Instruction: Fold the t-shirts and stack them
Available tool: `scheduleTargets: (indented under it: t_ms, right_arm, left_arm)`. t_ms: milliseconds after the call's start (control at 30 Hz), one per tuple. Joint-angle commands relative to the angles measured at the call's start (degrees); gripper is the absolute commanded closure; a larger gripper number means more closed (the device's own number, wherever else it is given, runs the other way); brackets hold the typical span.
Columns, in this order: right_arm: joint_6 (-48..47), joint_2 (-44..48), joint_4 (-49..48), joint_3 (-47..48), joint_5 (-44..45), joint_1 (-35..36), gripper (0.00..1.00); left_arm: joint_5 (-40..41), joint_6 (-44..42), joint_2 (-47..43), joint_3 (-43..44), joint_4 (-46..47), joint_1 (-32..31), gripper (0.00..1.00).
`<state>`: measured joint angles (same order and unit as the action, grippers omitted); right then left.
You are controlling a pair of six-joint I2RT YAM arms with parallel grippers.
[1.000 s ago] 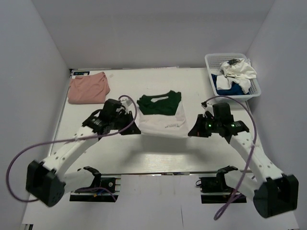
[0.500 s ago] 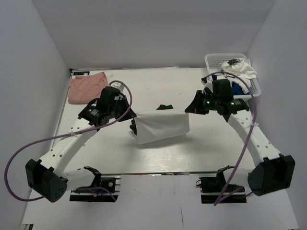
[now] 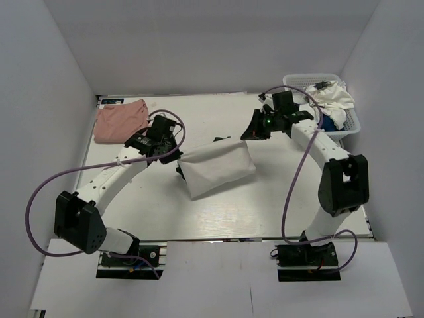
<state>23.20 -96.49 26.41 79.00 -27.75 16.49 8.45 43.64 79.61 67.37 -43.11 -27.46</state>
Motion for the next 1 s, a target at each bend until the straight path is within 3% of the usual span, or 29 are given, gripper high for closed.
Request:
scheduleTargets:
  t_ms: [0,433,667,767,800,833,867,900,967]
  right_arm:
    - [-0.9,-5.4,-5.5,6.2,-1.5,-0.4,1.00]
    - [1.0,-27.7,-16.2,25.1,0.5,-0.2,1.00]
    - [-1.5,-39.9,-17.4,35.0,-4.8,0.7,1.00]
    - [-1.5,-41.4,-18.9,37.2,-6.9,1.3,0.67]
    - [-1.1,-41.4,-19.1,38.2,-7.1,1.5,0.49]
    - [-0.9,-40.9,-18.9,38.6,-6.9,1.3,0.40]
    - [-0.9,-39.8,-18.6,39.6,-6.8,1.5,0.15]
    - [-0.9,-39.0,-18.4,40.0,-7.1,1.6,0.10]
    - [-1.4,-36.2,-18.2,39.9,-7.1,1.4,0.10]
  left_arm:
    - [7.6,1.0,1.8,2.4,-0.4,2.3,1.00]
    - [9.7,-0.4,19.1,8.1,6.4,10.2,1.00]
    - [7.7,-0.9,27.1,12.4,7.0,12.8,1.00]
    - [8.3,-0.9,27.7,13.0,7.0,13.8,1.00]
    - [8.3,-0.9,27.7,13.0,7.0,14.4,1.00]
    - [8.3,-0.9,27.7,13.7,7.0,14.5,0.97]
    - [8.3,-0.9,27.7,14.6,7.0,14.5,0.85]
    - [8.3,-0.9,27.7,15.2,6.5,15.1,0.53]
    - [9.0,-0.9,25.9,16.5,5.9,15.1,0.26]
